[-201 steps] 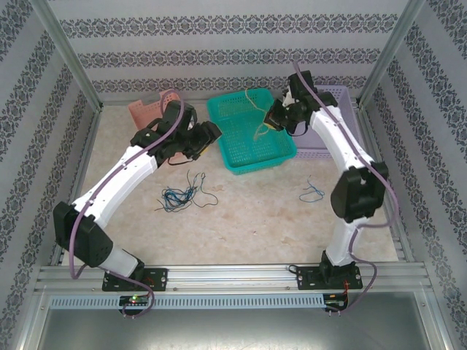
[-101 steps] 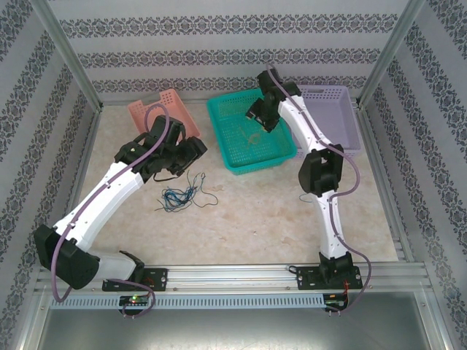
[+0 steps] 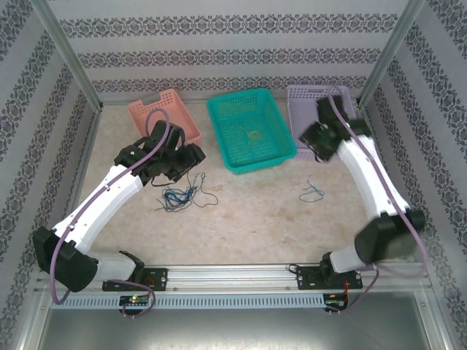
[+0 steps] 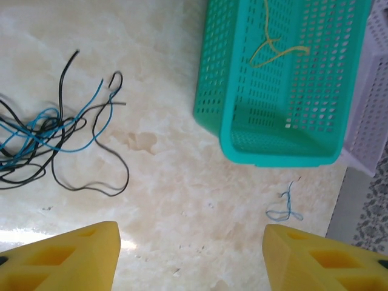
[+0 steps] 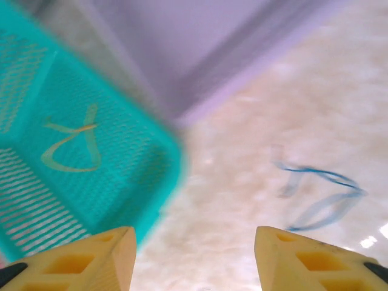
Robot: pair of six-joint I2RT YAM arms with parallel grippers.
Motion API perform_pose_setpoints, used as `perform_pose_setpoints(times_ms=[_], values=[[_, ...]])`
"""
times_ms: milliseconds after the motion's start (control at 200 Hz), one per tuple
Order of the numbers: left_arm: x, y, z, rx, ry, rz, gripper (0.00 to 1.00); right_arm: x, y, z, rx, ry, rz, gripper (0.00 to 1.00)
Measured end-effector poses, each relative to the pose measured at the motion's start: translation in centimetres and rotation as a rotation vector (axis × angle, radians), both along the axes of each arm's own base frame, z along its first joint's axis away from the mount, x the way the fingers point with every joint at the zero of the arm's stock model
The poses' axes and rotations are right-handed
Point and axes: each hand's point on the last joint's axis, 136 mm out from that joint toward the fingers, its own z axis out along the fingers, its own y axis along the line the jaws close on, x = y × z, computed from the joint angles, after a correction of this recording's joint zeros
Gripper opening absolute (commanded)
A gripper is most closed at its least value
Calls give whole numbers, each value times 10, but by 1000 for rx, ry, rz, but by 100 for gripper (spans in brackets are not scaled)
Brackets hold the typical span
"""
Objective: Untangle the cables
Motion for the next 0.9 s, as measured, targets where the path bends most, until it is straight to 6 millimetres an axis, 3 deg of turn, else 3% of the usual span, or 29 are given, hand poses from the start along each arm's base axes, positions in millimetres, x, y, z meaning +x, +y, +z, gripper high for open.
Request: perform_pose_setpoints(times_ms=[60,100,170,250,495,789,899], values=[[-6,-3,-11,-1,26,-27,61,-26,-26,-28,-22,65,-60,53],[-9,-5,-16,-2,38,-43,60,-36,-34,-45,-28,106,-75,53],[-14,-12,-23,-7,49,-83,58,-56,-42,-79,-45,196,-66,53],[-19,-23,-27,-13,53,-130,57,-67,-43,-102,-65,258,-15,54],[-26,-47,-26,-28,30,-221,55,-43,-40,-139,-121,343,164,54],[-27,-45,-23,-26,12,-217,55,-16,-16,-167,-169,396,366,52],[-29,-42,-21,-25,1,-212,55,-16,-14,-180,-172,425,391,49]])
